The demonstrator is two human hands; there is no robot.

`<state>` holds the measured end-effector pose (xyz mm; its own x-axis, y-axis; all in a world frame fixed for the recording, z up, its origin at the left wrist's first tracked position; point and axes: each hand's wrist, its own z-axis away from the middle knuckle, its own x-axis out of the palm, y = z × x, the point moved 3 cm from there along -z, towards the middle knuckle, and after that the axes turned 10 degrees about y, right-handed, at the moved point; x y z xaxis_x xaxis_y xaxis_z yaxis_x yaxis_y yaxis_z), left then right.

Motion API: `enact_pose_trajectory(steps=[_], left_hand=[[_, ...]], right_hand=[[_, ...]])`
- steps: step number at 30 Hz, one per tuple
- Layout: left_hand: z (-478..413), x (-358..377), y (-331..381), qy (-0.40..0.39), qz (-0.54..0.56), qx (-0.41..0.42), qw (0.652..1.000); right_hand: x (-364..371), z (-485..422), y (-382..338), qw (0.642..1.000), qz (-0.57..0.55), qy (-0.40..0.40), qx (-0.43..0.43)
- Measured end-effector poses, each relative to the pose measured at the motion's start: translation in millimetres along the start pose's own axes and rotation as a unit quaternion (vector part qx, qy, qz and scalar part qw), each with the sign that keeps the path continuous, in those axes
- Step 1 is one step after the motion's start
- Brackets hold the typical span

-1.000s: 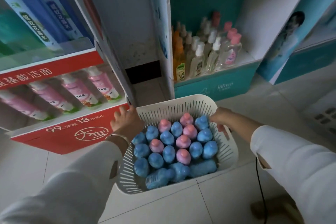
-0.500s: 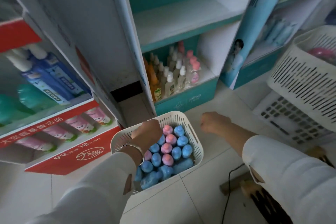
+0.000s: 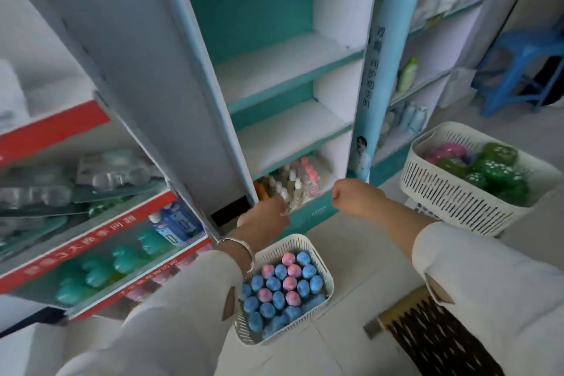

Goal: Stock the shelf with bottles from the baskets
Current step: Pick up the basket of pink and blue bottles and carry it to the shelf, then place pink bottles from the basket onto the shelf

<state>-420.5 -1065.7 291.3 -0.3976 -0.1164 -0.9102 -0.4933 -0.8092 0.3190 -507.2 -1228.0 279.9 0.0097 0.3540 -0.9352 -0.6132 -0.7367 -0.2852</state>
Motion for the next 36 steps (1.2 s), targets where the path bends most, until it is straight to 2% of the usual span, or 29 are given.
enact_pose_trajectory(steps=[8,13,19,26,36], left_hand=[[77,-95,21,0.029,-0.049,0.077,0.995],[114,-175,40,0.087,-0.045,0.109,0.989],[145,-260,49,0.150,-0.024,0.104,0.983],[136,-324,49,0.205,-0.028,0.080,0.975],[59,-396,79,0.307,0.005,-0.003,0.952]], right_hand=[[-95,75,-28,0.999,-0.011,0.047,0.023],[-162,122,-71,0.996,-0.009,0.084,0.004],[-224,143,-138,0.992,0.004,0.119,-0.049],[-279,110,-191,0.986,0.004,0.125,-0.109],[-363,4,-241,0.964,0.001,0.114,-0.240]])
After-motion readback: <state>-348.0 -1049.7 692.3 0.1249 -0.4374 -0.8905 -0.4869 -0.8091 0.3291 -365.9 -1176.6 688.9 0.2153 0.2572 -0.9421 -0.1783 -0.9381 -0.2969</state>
